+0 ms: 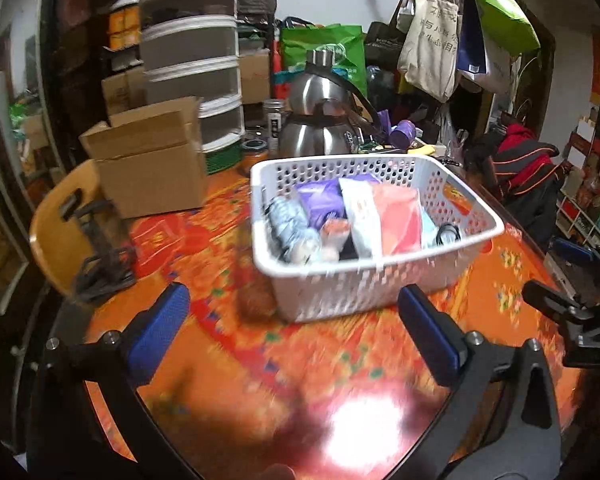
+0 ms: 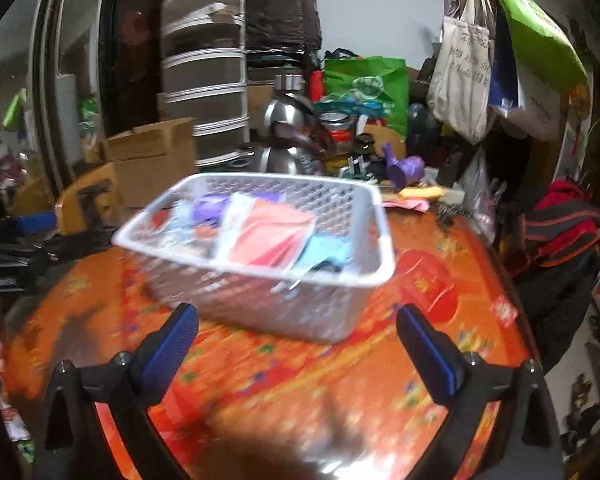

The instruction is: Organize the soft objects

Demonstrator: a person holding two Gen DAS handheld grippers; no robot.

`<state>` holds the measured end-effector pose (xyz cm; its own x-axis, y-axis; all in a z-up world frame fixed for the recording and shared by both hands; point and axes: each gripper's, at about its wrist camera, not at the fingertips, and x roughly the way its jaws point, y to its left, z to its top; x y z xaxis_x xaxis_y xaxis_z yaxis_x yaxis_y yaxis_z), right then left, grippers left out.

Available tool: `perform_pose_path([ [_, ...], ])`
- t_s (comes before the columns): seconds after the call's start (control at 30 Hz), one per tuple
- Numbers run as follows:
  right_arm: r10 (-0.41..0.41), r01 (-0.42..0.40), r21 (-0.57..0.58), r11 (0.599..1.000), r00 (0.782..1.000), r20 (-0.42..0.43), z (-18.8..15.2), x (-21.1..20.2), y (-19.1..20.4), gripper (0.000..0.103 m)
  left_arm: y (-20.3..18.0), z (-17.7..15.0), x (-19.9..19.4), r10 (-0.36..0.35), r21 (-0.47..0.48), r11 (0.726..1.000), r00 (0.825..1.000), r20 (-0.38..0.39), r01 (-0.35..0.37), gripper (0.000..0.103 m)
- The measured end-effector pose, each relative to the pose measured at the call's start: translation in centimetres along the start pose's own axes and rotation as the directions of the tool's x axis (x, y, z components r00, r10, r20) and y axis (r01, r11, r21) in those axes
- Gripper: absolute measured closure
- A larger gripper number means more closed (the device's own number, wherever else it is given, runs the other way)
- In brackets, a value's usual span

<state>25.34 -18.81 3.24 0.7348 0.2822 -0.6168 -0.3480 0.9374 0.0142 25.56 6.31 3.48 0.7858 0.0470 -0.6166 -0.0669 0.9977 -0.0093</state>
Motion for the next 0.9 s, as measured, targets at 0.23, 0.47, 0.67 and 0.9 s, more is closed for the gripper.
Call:
perform_pose_path([
  [0.23, 0.019, -0.021, 0.069, 0.997, 0.999, 0.039, -3.6, -7.9, 2.7, 0.004, -1.0, -4.7, -8.7, -0.047, -0.004, 0.999, 0.997, 0.063, 0.048, 0.0],
  [0.47, -0.007, 0.003, 0.078, 0.997, 0.998, 0.055, -3.7, -10.6, 3.3, 0.004, -2.6, -5.1, -11.4, -0.066, -0.012, 0.998, 0.994, 0.091, 0.068, 0.0],
  [0.67, 0.003, -0.004, 0.072, 0.997, 1.0, 0.02, -3.3, -9.0, 3.0, 0.004, -4.0, -4.7, -10.6, -0.082, 0.008, 0.997, 0.994, 0.067, 0.082, 0.0],
  [0.9, -0.012, 0.01, 0.07, 0.997, 1.0, 0.025, -3.2, -8.7, 3.0, 0.004, -4.0, -4.1, -9.7, -0.076, 0.009, 0.997, 0.996, 0.055, 0.076, 0.0],
])
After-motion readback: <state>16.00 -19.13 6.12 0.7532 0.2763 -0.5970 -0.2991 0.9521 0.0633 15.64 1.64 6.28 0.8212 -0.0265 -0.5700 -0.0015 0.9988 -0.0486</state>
